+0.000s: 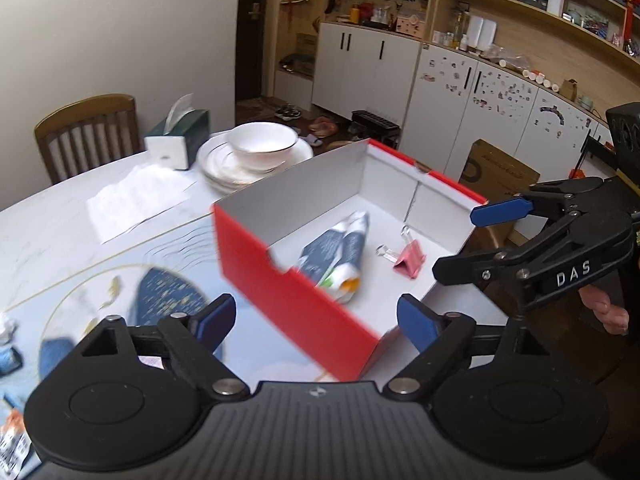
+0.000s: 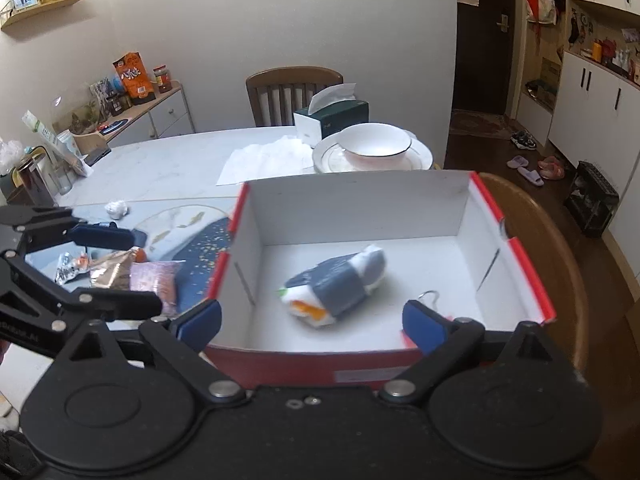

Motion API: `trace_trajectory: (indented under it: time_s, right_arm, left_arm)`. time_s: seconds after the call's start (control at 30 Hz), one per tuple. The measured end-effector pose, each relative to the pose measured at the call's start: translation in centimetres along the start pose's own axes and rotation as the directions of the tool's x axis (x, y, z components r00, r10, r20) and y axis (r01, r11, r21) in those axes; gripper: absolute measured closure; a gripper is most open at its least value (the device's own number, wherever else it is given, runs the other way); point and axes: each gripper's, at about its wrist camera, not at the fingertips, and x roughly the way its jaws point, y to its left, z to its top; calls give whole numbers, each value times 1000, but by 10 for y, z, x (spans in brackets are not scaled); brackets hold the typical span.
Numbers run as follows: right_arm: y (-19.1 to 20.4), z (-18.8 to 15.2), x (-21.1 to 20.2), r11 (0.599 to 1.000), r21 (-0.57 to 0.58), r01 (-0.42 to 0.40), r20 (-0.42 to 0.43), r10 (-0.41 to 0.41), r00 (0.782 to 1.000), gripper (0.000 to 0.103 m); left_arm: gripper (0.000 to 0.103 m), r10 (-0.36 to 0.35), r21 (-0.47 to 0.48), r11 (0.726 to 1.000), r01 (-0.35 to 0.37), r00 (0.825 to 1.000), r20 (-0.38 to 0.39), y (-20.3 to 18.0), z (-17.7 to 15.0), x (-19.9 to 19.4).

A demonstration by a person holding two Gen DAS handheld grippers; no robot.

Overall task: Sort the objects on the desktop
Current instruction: 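Withdraw both tools from the box back over the table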

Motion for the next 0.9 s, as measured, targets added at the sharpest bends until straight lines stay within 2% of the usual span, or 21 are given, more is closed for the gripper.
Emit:
trace_trajectory:
  time_s: [0.17, 0.6, 0.9]
  right_arm:
    - [30, -6, 2, 1000, 27, -1, -9, 1, 1000, 6]
    - [108, -14, 13, 998, 48, 39, -15, -38, 999, 6]
    - [149, -22, 28, 997, 50, 59, -30, -58, 998, 6]
  left_arm:
    - [0, -1, -12, 1000, 1, 1000, 15, 24, -22, -24]
    - [0, 17, 13, 1000, -17, 1000, -1, 88, -82, -72]
    - [0, -9, 13, 1000, 9, 1000, -16, 121, -120, -88]
